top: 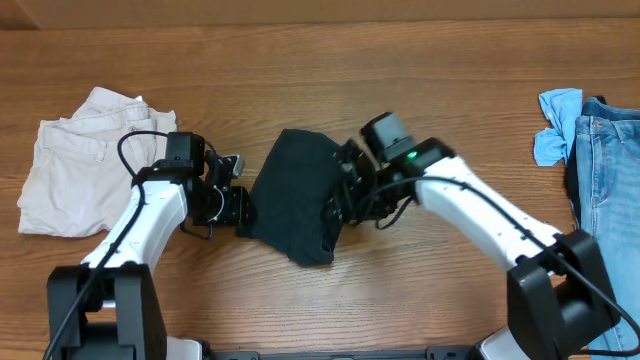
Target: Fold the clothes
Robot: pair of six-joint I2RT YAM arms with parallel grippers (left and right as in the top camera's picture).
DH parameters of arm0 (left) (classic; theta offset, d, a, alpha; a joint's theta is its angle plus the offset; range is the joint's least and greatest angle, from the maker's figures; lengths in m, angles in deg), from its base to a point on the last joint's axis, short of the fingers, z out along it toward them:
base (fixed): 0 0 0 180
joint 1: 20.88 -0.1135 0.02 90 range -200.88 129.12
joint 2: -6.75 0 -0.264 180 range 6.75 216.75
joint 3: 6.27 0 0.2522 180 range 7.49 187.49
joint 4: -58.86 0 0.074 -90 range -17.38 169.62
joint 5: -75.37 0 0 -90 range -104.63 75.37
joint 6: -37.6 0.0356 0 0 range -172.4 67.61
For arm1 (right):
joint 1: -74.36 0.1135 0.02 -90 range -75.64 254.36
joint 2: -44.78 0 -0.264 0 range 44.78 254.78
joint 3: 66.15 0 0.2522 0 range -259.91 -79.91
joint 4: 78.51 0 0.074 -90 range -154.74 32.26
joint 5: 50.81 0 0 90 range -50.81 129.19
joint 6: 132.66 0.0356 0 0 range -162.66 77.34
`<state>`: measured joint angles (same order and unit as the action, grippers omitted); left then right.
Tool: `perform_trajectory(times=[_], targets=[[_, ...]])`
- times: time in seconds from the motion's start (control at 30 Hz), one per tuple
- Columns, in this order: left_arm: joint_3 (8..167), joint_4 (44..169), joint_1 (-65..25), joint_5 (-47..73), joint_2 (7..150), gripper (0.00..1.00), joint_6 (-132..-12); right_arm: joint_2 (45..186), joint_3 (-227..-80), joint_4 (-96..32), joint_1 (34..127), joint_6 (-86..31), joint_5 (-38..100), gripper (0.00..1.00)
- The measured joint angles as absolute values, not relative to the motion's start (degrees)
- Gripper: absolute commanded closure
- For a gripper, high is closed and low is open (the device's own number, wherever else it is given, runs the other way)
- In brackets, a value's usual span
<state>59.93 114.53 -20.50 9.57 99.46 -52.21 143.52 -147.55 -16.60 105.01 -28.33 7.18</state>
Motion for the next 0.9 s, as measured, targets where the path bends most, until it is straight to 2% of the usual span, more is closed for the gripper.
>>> perform_trajectory(times=[0.07, 0.2, 0.27, 0.43, 0.5, 0.53, 0.6, 0.73, 0.8, 0.9], targets=[[59.9, 113.9, -20.5, 9.8, 100.9, 0.67, -52.2, 143.5, -145.2, -19.2, 108.4, -23.7, 11.2, 0.41], [59.9, 113.0, -19.8, 10.0, 104.0, 0.83, -52.2, 143.5, -141.7, -22.5, 110.8, -19.0, 14.8, 0.85], [59.9, 113.0, -19.4, 10.0, 105.0, 0.94, -52.2, 143.5, -140.8, -23.2, 110.8, -17.6, 15.4, 0.96], [59.9, 113.3, -19.4, 10.0, 105.4, 0.96, -52.0, 143.5, -140.2, -20.5, 110.1, -17.6, 17.6, 0.96], [59.9, 113.9, -19.4, 10.0, 105.4, 0.96, -52.0, 143.5, -140.2, -17.8, 108.0, -18.7, 18.4, 0.66], [59.9, 114.1, -19.4, 10.0, 105.4, 0.96, -52.0, 143.5, -140.2, -17.2, 106.6, -20.5, 17.2, 0.59], [59.9, 114.3, -19.4, 10.1, 105.4, 0.96, -52.0, 143.5, -140.2, -17.3, 104.4, -24.6, 12.8, 0.53], [59.9, 114.2, -19.4, 10.1, 105.4, 0.96, -52.0, 143.5, -140.2, -19.1, 103.8, -30.3, 2.1, 0.51], [59.9, 114.2, -19.4, 10.1, 105.4, 0.96, -52.0, 143.5, -140.2, -20.2, 104.2, -31.7, -0.8, 0.53], [59.9, 114.2, -19.4, 10.1, 105.4, 0.96, -52.0, 143.5, -140.2, -21.5, 106.3, -32.2, -1.3, 0.63]])
